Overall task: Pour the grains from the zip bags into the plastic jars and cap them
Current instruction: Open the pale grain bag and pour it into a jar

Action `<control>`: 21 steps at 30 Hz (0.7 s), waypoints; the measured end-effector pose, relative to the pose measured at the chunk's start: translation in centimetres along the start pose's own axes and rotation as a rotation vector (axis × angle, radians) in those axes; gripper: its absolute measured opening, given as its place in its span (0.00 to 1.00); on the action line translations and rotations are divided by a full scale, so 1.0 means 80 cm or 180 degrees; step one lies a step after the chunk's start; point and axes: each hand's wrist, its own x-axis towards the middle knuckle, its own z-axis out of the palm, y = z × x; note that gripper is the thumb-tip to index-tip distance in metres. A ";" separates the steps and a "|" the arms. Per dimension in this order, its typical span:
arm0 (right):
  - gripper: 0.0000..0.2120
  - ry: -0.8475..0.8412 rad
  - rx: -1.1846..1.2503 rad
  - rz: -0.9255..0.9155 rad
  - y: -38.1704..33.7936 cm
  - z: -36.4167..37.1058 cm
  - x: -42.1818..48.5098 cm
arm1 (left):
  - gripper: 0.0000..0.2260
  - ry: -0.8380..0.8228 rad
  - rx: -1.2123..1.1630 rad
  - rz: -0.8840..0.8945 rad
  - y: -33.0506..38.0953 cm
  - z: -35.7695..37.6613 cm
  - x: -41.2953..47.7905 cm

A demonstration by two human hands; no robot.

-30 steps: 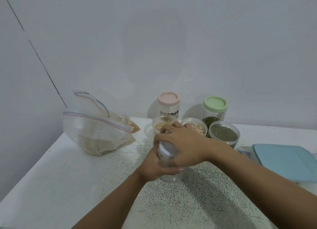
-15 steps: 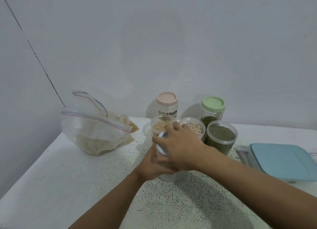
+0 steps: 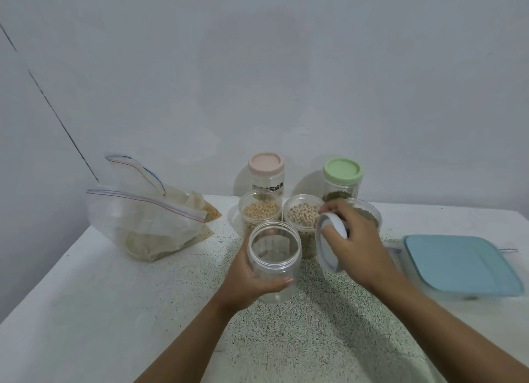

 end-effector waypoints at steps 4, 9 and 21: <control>0.10 -0.0264 -0.0230 0.0181 0.056 0.005 -0.028 | 0.37 0.0052 0.0099 0.0068 -0.001 0.016 -0.004; 0.09 -0.0862 -0.0684 0.0171 0.108 0.016 -0.051 | 0.43 0.0045 0.0275 0.0055 0.000 0.038 -0.008; 0.18 -0.0847 -0.1544 0.0086 0.169 0.019 -0.065 | 0.46 0.0197 0.0356 0.0015 0.016 0.070 -0.022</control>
